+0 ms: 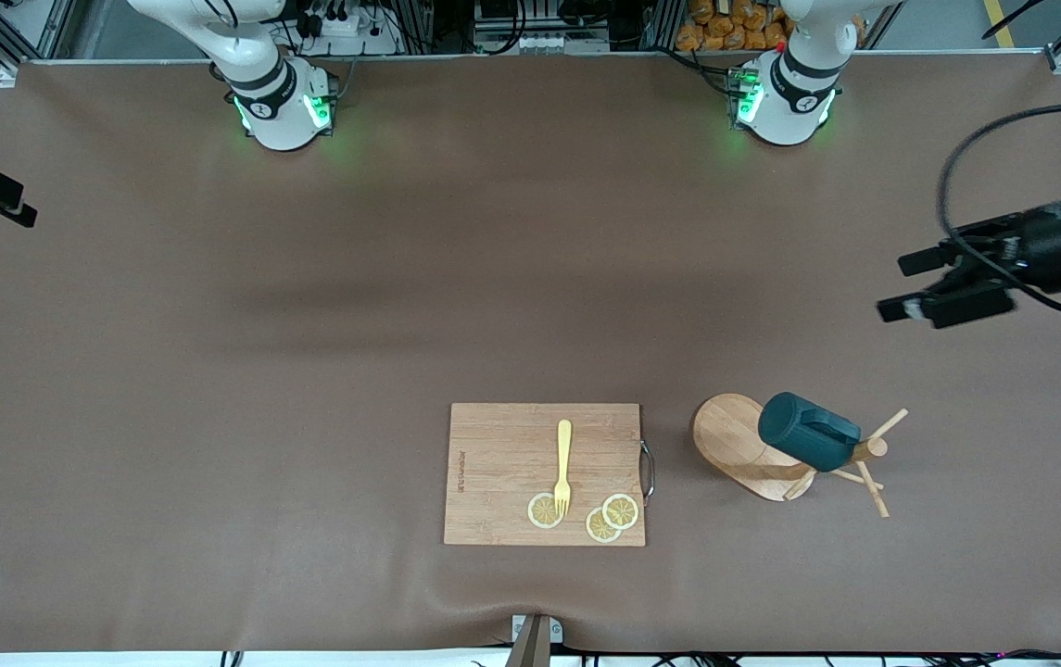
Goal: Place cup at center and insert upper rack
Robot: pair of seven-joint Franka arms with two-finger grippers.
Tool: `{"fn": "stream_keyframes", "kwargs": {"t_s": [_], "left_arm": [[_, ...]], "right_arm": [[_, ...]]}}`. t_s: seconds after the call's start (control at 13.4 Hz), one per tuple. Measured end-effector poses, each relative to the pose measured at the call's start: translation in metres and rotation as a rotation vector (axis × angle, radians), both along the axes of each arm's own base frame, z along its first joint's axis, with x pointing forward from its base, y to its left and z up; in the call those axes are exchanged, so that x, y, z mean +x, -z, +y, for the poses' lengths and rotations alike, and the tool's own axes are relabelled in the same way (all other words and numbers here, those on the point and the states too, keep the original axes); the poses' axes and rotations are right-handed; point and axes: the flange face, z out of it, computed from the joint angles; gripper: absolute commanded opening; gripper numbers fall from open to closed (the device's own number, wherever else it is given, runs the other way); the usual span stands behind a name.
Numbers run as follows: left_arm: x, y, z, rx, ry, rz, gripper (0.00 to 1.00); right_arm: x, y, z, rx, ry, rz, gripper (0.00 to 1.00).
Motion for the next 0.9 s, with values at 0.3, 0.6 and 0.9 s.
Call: {"fn": "stream_keyframes", "kwargs": {"t_s": [0.3, 0.6, 0.9], "left_arm": [[-0.009, 0.003, -0.026, 0.264, 0.187, -0.110, 1.00], [-0.022, -0.016, -0.036, 0.423, 0.360, -0.217, 1.00], [-0.041, -0.022, -0.038, 0.482, 0.429, -0.223, 1.00]], "right_arm": [[0.000, 0.000, 0.000, -0.001, 0.000, 0.000, 1.00], [0.000, 0.000, 0.000, -0.001, 0.000, 0.000, 1.00], [0.000, 0.000, 0.000, -0.002, 0.000, -0.001, 1.00]]}}
